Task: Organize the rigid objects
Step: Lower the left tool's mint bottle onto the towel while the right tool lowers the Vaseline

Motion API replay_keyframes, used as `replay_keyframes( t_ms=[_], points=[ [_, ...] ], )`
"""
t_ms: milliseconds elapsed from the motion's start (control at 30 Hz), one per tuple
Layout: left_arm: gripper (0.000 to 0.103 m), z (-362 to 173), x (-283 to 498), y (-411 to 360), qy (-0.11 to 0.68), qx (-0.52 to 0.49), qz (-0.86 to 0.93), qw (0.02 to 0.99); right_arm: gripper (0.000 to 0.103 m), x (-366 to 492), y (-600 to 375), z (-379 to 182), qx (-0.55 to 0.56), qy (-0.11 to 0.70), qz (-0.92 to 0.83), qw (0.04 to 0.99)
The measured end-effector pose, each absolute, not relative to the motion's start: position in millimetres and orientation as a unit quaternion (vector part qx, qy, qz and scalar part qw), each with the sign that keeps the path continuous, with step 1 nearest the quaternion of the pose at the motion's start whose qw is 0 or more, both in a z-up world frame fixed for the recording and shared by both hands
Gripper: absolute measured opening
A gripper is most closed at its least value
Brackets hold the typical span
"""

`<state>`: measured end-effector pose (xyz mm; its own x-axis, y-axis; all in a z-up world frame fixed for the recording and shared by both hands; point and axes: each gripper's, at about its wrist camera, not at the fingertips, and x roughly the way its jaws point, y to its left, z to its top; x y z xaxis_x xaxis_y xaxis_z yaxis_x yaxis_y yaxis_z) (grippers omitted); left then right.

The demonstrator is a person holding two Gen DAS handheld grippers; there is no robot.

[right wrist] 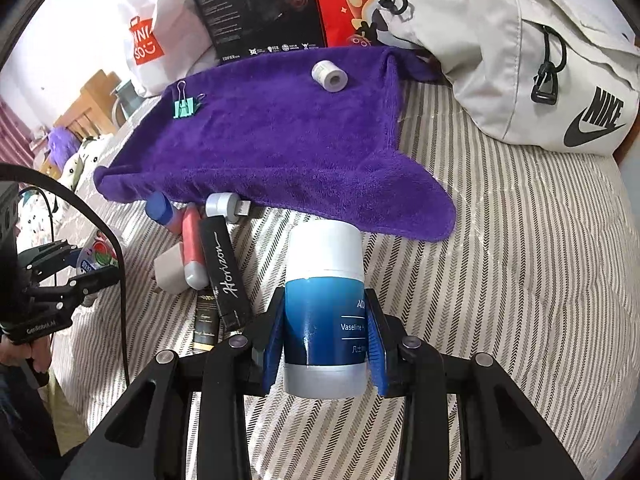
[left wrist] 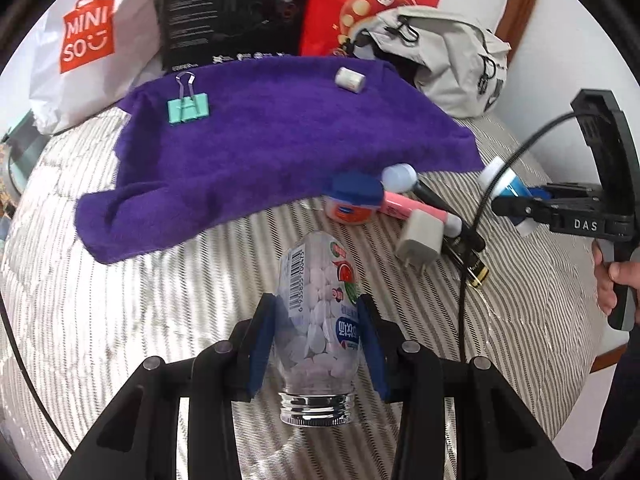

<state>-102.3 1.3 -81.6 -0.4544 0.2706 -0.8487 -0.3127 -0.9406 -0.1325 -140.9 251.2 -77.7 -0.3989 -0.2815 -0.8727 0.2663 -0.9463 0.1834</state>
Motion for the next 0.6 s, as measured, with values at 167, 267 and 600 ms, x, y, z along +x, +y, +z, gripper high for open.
replay_keyframes(
  t_ms=[167, 267, 600],
  points=[
    [0.039, -73, -107, -6, 0.023, -0.487, 0.858, 0.164, 0.036, -148, 249, -68, 0.516, -0.017, -0.839, 0.172],
    [0.039, -66, -113, -11, 0.021, -0.481, 0.862, 0.159, 0.036, -157, 246, -59, 0.510, -0.023, -0.841, 0.179],
    [0.039, -47, -147, -34, 0.011, -0.461, 0.877, 0.134, 0.036, -199, 239, -49, 0.503, -0.036, -0.844, 0.185]
  ],
)
